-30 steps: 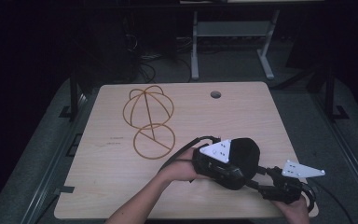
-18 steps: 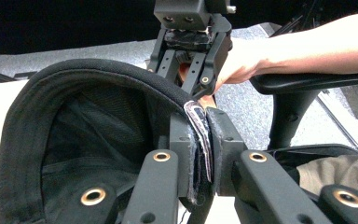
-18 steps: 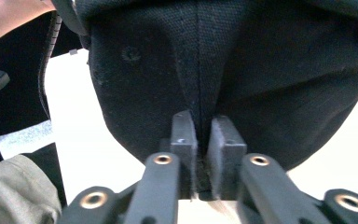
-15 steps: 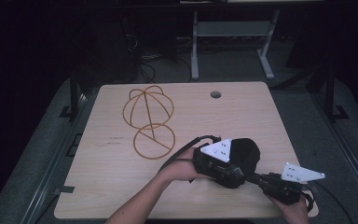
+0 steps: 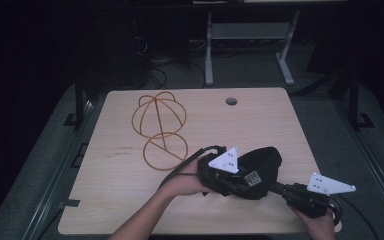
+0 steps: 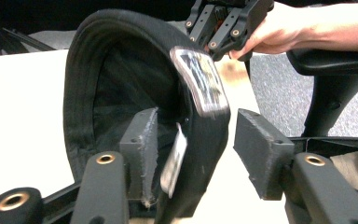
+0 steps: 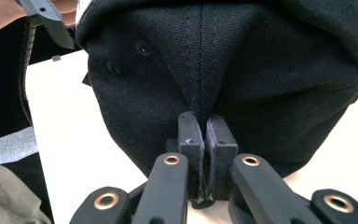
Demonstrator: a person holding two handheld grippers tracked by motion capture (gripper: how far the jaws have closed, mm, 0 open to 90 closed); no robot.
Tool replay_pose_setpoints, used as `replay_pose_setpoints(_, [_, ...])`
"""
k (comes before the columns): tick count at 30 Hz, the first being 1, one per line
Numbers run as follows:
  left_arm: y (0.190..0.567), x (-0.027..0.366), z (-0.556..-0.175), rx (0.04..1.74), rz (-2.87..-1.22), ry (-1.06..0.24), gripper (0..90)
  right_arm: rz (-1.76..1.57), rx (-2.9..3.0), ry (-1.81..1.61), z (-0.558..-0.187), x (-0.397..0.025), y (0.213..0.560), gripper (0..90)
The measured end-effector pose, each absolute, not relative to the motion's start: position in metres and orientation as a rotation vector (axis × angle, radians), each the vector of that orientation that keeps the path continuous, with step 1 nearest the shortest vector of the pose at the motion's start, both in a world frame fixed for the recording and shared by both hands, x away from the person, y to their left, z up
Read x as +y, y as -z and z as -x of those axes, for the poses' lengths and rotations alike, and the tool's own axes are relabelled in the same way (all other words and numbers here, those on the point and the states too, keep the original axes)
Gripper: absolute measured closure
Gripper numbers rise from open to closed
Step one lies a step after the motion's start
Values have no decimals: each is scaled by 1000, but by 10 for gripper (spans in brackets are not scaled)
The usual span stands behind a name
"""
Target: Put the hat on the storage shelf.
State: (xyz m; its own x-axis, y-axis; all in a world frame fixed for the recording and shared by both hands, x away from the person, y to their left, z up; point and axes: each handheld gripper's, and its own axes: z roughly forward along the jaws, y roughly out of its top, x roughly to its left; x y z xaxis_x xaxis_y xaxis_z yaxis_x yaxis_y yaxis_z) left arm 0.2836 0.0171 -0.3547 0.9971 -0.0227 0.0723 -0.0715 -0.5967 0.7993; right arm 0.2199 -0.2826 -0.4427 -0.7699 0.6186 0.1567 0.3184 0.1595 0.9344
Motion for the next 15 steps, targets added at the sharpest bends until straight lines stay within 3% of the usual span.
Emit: replay_pose_setpoints(15, [371, 69, -281, 67, -2207, -137, 393, -912, 2131, -1607, -222, -290, 432, 871])
